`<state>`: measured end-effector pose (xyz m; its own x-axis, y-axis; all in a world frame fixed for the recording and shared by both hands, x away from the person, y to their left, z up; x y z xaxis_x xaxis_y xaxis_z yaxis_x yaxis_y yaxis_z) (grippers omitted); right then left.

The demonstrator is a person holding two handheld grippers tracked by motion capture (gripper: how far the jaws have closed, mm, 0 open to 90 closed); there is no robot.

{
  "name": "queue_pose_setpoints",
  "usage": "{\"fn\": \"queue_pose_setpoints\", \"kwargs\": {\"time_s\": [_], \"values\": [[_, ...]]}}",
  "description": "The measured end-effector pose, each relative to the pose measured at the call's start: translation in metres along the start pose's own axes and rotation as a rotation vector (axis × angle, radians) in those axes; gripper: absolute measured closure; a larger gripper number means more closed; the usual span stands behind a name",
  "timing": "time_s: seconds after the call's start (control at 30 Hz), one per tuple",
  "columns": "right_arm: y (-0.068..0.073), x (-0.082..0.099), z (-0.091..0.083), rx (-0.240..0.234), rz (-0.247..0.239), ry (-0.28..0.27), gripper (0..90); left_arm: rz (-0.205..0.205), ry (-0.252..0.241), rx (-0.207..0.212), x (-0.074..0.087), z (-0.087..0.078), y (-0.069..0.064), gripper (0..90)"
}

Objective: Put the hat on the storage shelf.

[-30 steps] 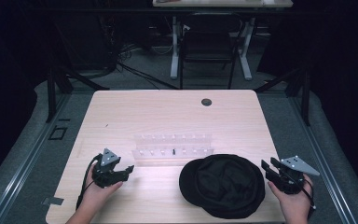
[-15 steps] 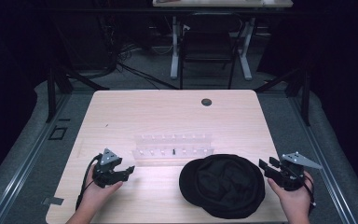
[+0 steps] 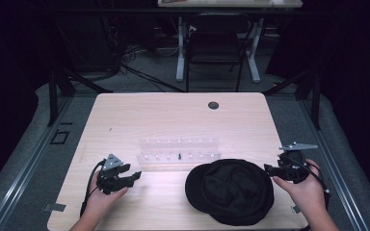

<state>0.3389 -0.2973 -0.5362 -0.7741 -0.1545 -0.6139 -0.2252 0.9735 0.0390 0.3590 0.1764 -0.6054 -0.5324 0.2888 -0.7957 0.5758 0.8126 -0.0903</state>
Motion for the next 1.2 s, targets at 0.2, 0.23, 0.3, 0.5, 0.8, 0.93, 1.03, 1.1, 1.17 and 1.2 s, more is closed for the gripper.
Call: {"fn": "queue_pose_setpoints", "kwargs": {"time_s": [0.2, 0.23, 0.3, 0.5, 0.8, 0.93, 1.03, 1.1, 1.17, 1.2], "values": [[0.003, 0.001, -0.006, -0.009, 0.033, 0.068, 52.1, 0.011, 0.002, 0.002, 0.0, 0.0, -0.003, 44.4], [0.005, 0.003, -0.007, -0.001, 0.027, 0.088, 53.5, 0.012, 0.013, -0.001, 0.001, 0.001, -0.003, 44.4], [0.006, 0.006, -0.007, -0.007, 0.026, 0.12, 54.3, 0.011, 0.016, 0.001, 0.001, 0.001, -0.004, 44.4], [0.006, 0.013, -0.005, -0.029, 0.062, 0.194, 56.9, 0.009, 0.031, -0.002, 0.003, 0.003, -0.005, 44.3], [0.004, 0.025, 0.004, -0.038, 0.086, 0.273, 61.4, 0.005, 0.039, -0.001, 0.004, 0.004, -0.004, 43.7], [0.002, 0.029, 0.008, -0.035, 0.091, 0.3, 63.2, 0.001, 0.04, -0.002, 0.004, 0.005, -0.005, 43.7], [0.0, 0.03, 0.011, -0.05, 0.117, 0.312, 64.4, 0.002, 0.04, -0.002, 0.004, 0.005, -0.005, 43.7], [-0.001, 0.031, 0.013, -0.058, 0.131, 0.323, 65.1, 0.004, 0.043, -0.002, 0.004, 0.005, -0.005, 43.7], [-0.002, 0.031, 0.014, -0.064, 0.133, 0.331, 65.9, 0.004, 0.044, -0.001, 0.004, 0.005, -0.005, 43.7], [-0.001, 0.032, 0.017, -0.069, 0.137, 0.34, 66.9, 0.003, 0.039, -0.003, 0.004, 0.006, -0.005, 43.7]]}}
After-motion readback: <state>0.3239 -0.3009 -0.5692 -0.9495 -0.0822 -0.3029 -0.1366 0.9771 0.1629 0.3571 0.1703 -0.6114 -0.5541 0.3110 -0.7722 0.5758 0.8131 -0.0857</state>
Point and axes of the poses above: each handheld gripper's, and its own axes: z roughly forward along the jaws, x roughly out of its underside, y roughly to its left, the point moved 8 cm from there along z, roughly forward along the jaws, and after that the axes turned 2 degrees about -y, right-handed, at the moved point
